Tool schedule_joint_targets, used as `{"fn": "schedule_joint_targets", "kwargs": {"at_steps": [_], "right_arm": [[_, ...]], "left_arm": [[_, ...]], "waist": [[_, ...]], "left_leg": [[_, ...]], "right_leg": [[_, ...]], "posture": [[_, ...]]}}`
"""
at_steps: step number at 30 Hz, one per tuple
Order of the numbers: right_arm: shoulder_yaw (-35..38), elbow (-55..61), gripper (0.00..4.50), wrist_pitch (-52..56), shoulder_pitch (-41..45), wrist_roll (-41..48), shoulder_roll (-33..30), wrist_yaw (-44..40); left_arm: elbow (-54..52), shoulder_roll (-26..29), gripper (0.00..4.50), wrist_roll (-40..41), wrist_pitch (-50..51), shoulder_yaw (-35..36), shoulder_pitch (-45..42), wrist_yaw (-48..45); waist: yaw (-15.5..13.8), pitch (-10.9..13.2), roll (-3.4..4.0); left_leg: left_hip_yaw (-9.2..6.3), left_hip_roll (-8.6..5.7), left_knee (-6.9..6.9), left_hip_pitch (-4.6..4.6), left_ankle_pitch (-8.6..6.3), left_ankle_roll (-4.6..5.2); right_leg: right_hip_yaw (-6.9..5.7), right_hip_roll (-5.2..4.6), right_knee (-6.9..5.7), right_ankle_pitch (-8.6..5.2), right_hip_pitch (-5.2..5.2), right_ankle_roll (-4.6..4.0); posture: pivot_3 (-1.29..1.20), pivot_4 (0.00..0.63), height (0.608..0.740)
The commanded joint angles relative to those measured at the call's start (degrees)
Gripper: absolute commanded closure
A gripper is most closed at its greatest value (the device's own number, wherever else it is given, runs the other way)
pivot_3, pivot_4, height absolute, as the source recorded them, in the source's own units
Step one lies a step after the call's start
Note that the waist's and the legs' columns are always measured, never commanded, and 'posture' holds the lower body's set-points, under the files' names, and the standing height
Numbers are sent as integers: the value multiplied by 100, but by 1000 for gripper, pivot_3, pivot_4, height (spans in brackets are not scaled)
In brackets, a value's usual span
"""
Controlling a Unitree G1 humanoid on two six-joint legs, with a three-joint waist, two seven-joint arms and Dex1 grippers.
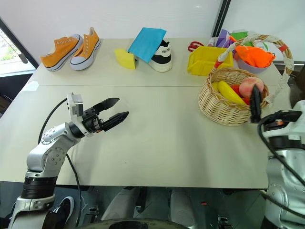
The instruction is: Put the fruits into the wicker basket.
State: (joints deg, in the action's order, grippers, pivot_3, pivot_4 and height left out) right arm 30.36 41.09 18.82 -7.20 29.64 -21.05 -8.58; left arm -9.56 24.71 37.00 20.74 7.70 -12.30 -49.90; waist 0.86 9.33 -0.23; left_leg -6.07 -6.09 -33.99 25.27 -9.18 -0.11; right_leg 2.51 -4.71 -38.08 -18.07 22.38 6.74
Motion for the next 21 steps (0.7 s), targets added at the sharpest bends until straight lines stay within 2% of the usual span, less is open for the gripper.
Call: {"fn": "schedule_joint_targets", "kwargs": {"at_steps": [1, 3, 5, 8, 11, 17, 21], "right_arm": [[-770, 212, 51, 281, -97, 103, -222, -475], [-1489, 79, 51, 399, -119, -56, -771, -1276], [-1810, -222, 51, 518, 230, 179, -1021, -1784], [-2308, -732, 51, 760, 963, 484, -1204, -2452], [-3086, -1375, 51, 383, 1441, -54, -1264, -3123], [-3351, -2250, 51, -73, 1954, -397, -862, -3269], [-3409, -2452, 51, -210, 1925, -481, -862, -3522]], "left_arm": [[101, 6, 0, -111, -291, 288, 7, 187], [207, -35, 0, -246, -408, 422, 29, 476], [322, -5, 0, -448, -534, 514, 83, 705], [456, 147, 0, -823, -800, 668, 194, 983], [664, 288, 0, -955, -1116, 1024, 260, 1140], [916, 435, 0, -908, -1263, 1532, 414, 1287], [701, 562, 0, -958, -780, 1576, 638, 1588]], "waist": [[-8, 0, 0], [-4, 1, 1], [-14, 0, -6], [15, 1, -7], [-15, 0, -18], [-29, 1, -21], [-25, 1, -21]], "left_leg": [[0, -1, 0, 0, 0, 0], [0, -1, -1, 0, 0, 0], [2, -2, -2, 0, 0, 1], [1, 1, -3, -1, 0, 1], [-5, 1, 0, 0, 0, 1], [-7, -6, -2, 5, -1, 0], [-7, -4, 2, 4, -2, -1]], "right_leg": [[0, -1, 1, 0, -1, 0], [-1, -1, 3, 0, -1, -1], [-2, -2, 3, 0, -2, 0], [-4, -1, 4, 1, -4, 0], [-10, -1, 8, 7, -4, 12], [-12, -6, 12, 9, 14, 16], [-12, -5, 11, 10, 14, 17]], "posture": [[0, 150, 740], [0, 150, 740], [0, 150, 740], [0, 150, 740], [0, 150, 740], [0, 150, 740], [0, 150, 740]]}}
